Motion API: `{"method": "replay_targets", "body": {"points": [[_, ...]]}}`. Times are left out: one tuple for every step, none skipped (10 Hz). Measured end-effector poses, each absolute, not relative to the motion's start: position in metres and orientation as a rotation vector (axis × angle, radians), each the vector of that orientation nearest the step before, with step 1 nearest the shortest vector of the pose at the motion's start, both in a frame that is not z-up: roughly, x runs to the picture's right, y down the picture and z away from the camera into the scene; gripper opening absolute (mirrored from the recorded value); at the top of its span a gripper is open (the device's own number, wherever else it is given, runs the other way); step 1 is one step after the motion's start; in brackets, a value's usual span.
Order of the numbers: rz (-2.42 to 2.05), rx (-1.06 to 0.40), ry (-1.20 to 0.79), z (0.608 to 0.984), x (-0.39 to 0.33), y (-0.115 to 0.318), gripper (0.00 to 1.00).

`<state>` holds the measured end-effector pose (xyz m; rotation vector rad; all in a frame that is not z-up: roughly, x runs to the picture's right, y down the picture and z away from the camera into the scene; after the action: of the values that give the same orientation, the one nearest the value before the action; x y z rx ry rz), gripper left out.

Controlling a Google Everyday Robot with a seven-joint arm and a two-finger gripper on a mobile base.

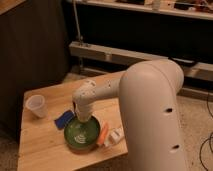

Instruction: Push the ceramic bowl across the table

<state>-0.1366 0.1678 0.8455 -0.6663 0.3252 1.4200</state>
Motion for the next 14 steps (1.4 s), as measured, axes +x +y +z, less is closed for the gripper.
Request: {"method": "replay_targets", "body": {"points": [[1.420, -0.664, 0.331, 0.849, -0.136, 0.165, 0.00], [1.420, -0.661, 0.331, 0.852, -0.136, 0.162, 0.00], [1.420, -0.641, 0.331, 0.855, -0.134, 0.156, 0.00], [1.426, -0.620, 0.331, 0.856, -0.129, 0.148, 0.00], [1.431, -0.606, 0.336, 0.857, -0.125, 0.143, 0.00], [1.439, -0.587, 0.336, 0.857, -0.120, 0.135, 0.00], [1.446, -0.578, 0.341, 0.858, -0.115, 0.132, 0.00], [1.451, -0.572, 0.342, 0.860, -0.111, 0.128, 0.00], [1.448, -0.569, 0.347, 0.863, -0.107, 0.126, 0.00], [1.448, -0.570, 0.357, 0.866, -0.104, 0.129, 0.00], [1.450, -0.570, 0.363, 0.868, -0.102, 0.131, 0.00], [1.453, -0.565, 0.365, 0.869, -0.100, 0.131, 0.00], [1.456, -0.554, 0.365, 0.870, -0.096, 0.128, 0.00], [1.459, -0.543, 0.365, 0.870, -0.093, 0.124, 0.00]]}}
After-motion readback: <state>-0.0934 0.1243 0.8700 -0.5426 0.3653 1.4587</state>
